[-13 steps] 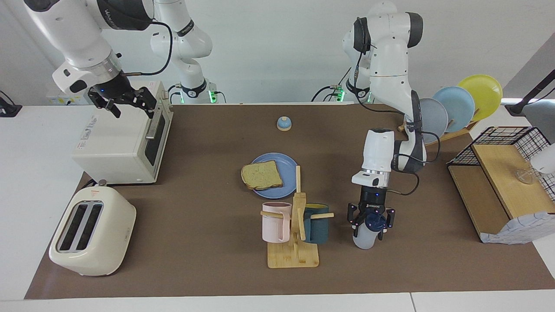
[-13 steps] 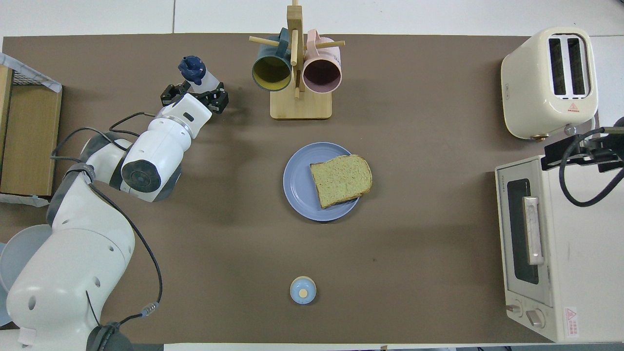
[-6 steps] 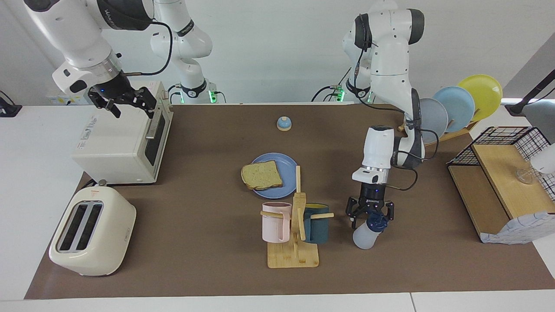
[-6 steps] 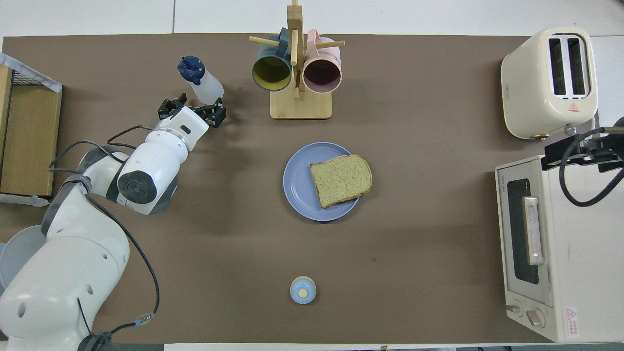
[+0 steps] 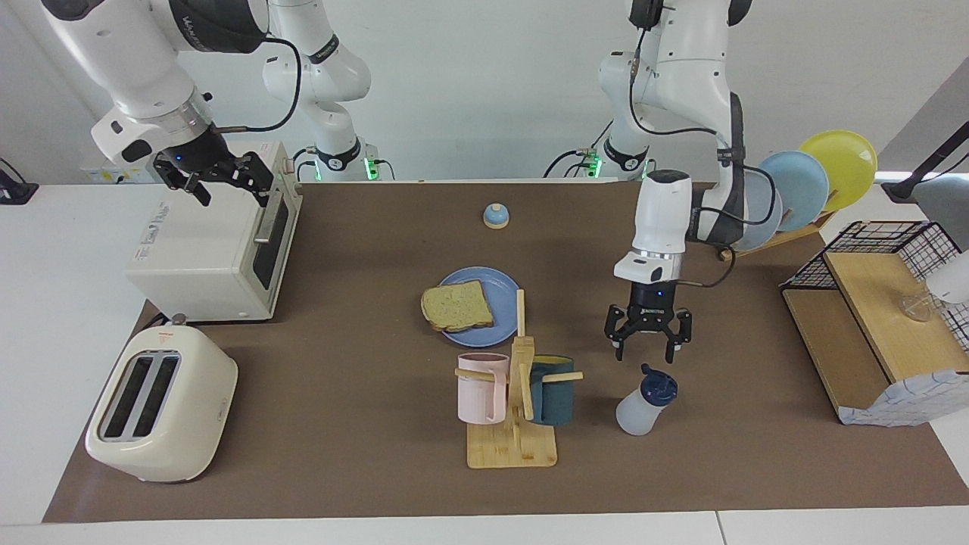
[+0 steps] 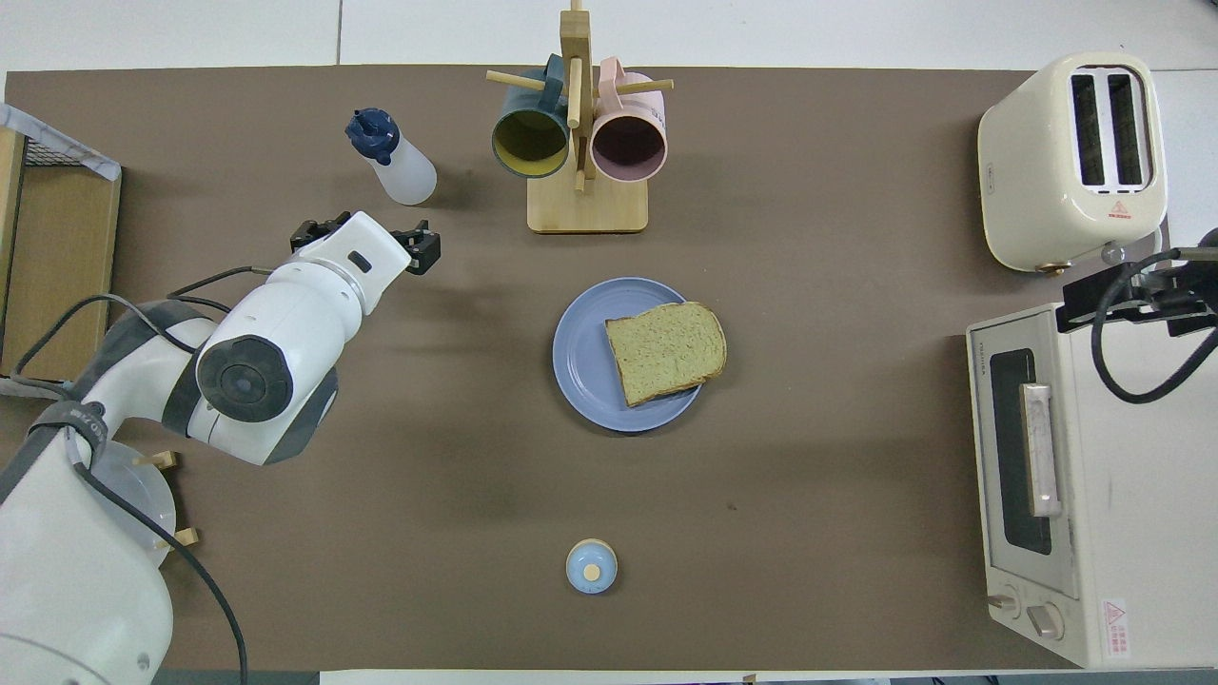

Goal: Put bread on plate and add seasoning

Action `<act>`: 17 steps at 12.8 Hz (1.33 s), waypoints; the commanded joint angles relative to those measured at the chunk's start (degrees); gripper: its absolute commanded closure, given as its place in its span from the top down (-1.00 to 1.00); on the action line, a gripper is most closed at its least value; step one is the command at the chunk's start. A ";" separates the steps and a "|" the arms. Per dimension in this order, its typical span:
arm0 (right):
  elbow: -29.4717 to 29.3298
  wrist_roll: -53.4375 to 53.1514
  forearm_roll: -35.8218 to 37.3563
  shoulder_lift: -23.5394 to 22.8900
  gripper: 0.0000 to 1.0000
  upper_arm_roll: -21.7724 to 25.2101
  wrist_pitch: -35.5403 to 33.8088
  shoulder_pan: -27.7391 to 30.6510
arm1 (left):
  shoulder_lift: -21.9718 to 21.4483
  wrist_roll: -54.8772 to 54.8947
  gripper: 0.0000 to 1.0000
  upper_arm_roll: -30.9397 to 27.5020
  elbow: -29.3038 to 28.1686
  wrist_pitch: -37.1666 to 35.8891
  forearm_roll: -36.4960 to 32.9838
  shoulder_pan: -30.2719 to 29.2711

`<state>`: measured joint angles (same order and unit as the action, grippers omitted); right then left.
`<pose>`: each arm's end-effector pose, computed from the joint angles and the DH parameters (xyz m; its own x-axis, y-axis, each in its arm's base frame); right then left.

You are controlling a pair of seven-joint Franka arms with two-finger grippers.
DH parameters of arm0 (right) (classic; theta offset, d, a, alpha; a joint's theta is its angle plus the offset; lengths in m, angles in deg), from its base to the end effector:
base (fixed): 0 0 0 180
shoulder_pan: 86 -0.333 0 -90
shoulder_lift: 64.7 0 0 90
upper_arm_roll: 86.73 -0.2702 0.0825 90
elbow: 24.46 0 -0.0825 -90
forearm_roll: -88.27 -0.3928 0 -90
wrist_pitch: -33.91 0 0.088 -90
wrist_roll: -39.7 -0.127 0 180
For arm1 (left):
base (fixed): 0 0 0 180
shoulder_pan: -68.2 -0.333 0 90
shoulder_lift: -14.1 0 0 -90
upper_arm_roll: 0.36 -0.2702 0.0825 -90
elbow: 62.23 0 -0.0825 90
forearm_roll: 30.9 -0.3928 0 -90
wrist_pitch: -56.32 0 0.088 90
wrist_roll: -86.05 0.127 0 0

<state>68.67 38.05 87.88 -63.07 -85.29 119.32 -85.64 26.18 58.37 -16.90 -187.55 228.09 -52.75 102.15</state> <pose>0.5434 -0.0163 0.5420 0.9926 -0.0594 -0.1063 -0.0602 -0.9982 -0.0045 0.5690 -0.2066 0.2918 0.7899 -0.1793 0.5864 -0.1918 -0.9806 -0.0414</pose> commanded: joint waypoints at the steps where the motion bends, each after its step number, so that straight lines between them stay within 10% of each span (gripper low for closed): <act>1: 0.64 0.41 -0.84 0.66 1.00 -0.30 0.11 0.52 | -5.13 -0.35 1.00 -0.08 2.07 -15.16 0.41 4.63; 7: 0.64 0.41 -0.84 0.66 1.00 -0.30 0.19 0.52 | -8.12 11.20 1.00 -0.24 22.54 -57.44 14.36 5.96; 11: 0.56 0.41 -0.84 0.66 1.00 -0.30 0.11 0.52 | -16.02 24.65 1.00 -0.60 24.33 -77.85 17.98 -3.58; 17: 0.64 0.41 -0.84 0.66 1.00 -0.30 0.11 0.52 | -18.76 36.22 1.00 0.01 25.65 -81.77 20.19 -14.79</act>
<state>68.67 38.05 87.88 -63.07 -85.30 119.32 -85.64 7.19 94.75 -18.20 -162.40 147.17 -32.95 87.08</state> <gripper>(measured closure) 0.000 0.000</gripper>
